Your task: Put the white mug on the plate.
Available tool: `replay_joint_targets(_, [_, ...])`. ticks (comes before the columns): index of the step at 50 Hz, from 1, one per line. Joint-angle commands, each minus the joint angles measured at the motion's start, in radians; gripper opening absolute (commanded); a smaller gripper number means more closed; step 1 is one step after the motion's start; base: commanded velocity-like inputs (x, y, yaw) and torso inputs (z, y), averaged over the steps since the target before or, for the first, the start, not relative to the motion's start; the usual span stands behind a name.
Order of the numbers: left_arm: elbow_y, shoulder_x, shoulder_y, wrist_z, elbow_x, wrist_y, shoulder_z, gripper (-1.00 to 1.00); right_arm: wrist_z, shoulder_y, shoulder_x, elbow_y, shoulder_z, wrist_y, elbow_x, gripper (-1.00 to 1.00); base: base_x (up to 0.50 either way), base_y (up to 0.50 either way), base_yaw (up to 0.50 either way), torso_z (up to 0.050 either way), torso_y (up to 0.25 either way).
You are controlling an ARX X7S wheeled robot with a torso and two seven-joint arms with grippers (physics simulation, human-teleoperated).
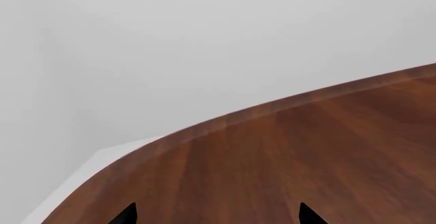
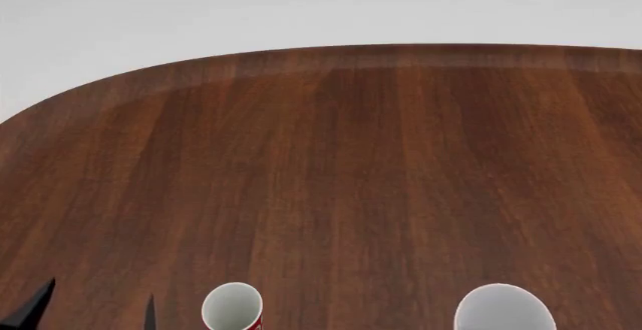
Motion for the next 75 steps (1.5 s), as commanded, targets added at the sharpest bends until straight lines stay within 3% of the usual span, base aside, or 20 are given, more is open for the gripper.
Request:
replay_joint_targets(1, [-0.056,0.003,-0.051,-0.002,-0.002,0.007,-0.005,1.0,0.093,-0.088,0.054,-0.2,0.024,0.036,-0.043,-1.0,0.0,0.0,0.0,0.0,0.0])
replay_joint_targets(21, [-0.057,0.001,-0.07,0.003,0.004,-0.008,0.019,1.0,0.206,-0.233,0.177,-0.468,0.121,0.139,-0.03,-1.0,0.0,0.0,0.0,0.0,0.0])
replay_joint_targets(43, [-0.08,0.007,-0.094,0.0,0.013,-0.016,0.043,1.0,0.277,-0.353,0.208,-0.431,0.272,0.057,-0.035,-1.0,0.0,0.0,0.0,0.0,0.0])
replay_joint_targets(75, [-0.029,0.002,-0.096,-0.006,0.028,-0.081,0.081,1.0,0.227,-0.379,0.241,-0.32,0.419,-0.023,0.081,-1.0,0.0,0.0,0.0,0.0,0.0])
